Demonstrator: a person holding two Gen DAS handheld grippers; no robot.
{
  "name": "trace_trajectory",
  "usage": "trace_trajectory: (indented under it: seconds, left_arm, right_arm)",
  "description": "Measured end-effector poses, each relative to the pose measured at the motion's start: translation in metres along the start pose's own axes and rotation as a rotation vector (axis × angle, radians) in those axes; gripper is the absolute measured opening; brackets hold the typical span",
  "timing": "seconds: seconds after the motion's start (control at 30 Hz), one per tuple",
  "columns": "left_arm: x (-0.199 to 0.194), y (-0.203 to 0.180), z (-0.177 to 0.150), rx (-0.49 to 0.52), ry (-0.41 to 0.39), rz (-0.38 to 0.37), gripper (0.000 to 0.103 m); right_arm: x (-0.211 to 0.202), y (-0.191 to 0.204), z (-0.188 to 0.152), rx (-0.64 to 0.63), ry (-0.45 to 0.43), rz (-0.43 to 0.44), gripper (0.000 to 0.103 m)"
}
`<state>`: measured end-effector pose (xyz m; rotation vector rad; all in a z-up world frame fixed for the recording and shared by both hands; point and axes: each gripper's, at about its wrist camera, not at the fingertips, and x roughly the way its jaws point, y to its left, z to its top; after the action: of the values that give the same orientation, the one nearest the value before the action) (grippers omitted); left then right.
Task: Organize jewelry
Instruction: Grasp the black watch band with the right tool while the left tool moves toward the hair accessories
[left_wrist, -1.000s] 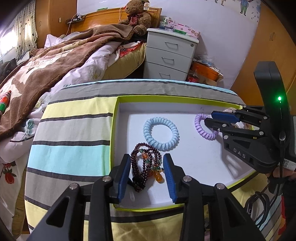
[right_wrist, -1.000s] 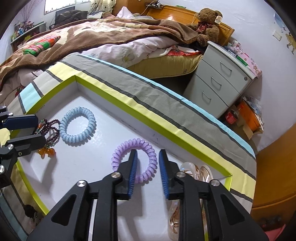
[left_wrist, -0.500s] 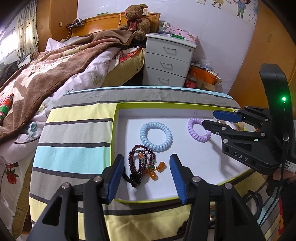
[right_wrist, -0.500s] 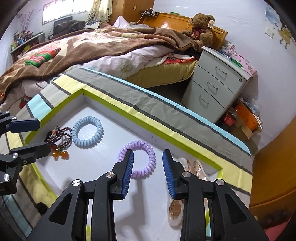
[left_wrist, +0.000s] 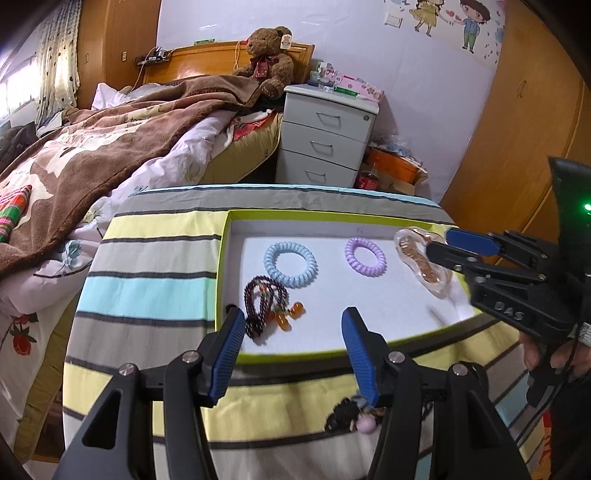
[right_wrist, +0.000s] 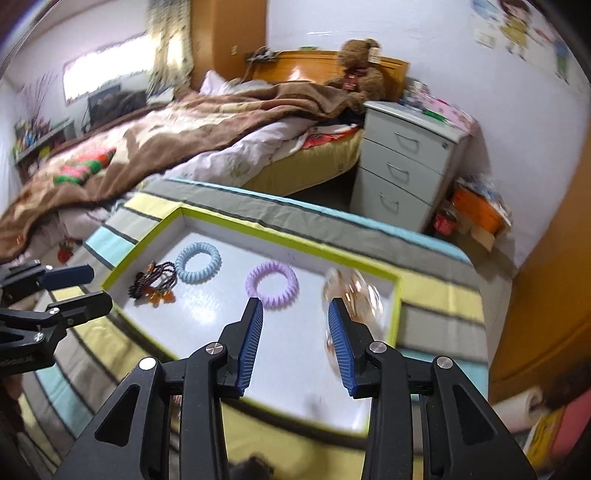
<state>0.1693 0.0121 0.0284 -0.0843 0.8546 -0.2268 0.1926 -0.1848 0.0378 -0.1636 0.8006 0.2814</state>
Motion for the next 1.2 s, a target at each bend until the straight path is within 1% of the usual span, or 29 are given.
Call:
trace_trajectory:
  seconds: [0.13,0.23,0.43,0.5,0.53,0.57,0.63,0.73,0.87,0.97,1.13,1.2]
  left_arm:
    - [-0.011,0.0,-0.011,-0.007,-0.012,-0.017,0.057]
    - [-0.016,0.0,-0.019,-0.012,-0.011,-0.022,0.057]
    - [-0.024,0.004,-0.031,-0.035,-0.011,-0.042,0.058]
    - [-0.025,0.005,-0.035,-0.04,-0.007,-0.046,0.06]
    - [-0.026,0.006,-0.038,-0.042,-0.007,-0.048,0.061]
    - [-0.027,0.007,-0.041,-0.046,-0.005,-0.049,0.061]
    - [-0.027,0.009,-0.046,-0.053,0.001,-0.047,0.063]
    - [-0.026,0.013,-0.053,-0.064,0.013,-0.043,0.063]
    - [-0.027,0.017,-0.06,-0.077,0.02,-0.041,0.063]
    - [-0.027,0.019,-0.065,-0.082,0.026,-0.039,0.063]
    - [-0.025,0.02,-0.071,-0.087,0.04,-0.046,0.063]
    - [-0.024,0.02,-0.075,-0.086,0.046,-0.048,0.063]
  right_arm:
    - [-0.026,-0.013,-0.027,0.112,-0.026,0.019,0.038]
    - [-0.04,-0.015,-0.045,0.164,-0.033,0.025,0.039]
    - [-0.061,-0.008,-0.069,0.191,-0.035,0.048,0.039]
    - [-0.068,-0.003,-0.077,0.203,-0.042,0.068,0.043]
    - [-0.068,-0.001,-0.08,0.213,-0.038,0.081,0.048]
    - [-0.069,0.003,-0.086,0.22,-0.032,0.101,0.049]
    - [-0.068,0.011,-0.096,0.233,-0.026,0.117,0.049]
    - [-0.059,0.025,-0.108,0.245,0.007,0.144,0.049]
    - [-0.05,0.04,-0.112,0.221,0.027,0.116,0.049]
    - [-0.044,0.046,-0.11,0.2,0.036,0.056,0.049]
    - [-0.042,0.051,-0.109,0.187,0.02,-0.012,0.049]
    - [-0.043,0.052,-0.11,0.197,0.01,-0.031,0.045]
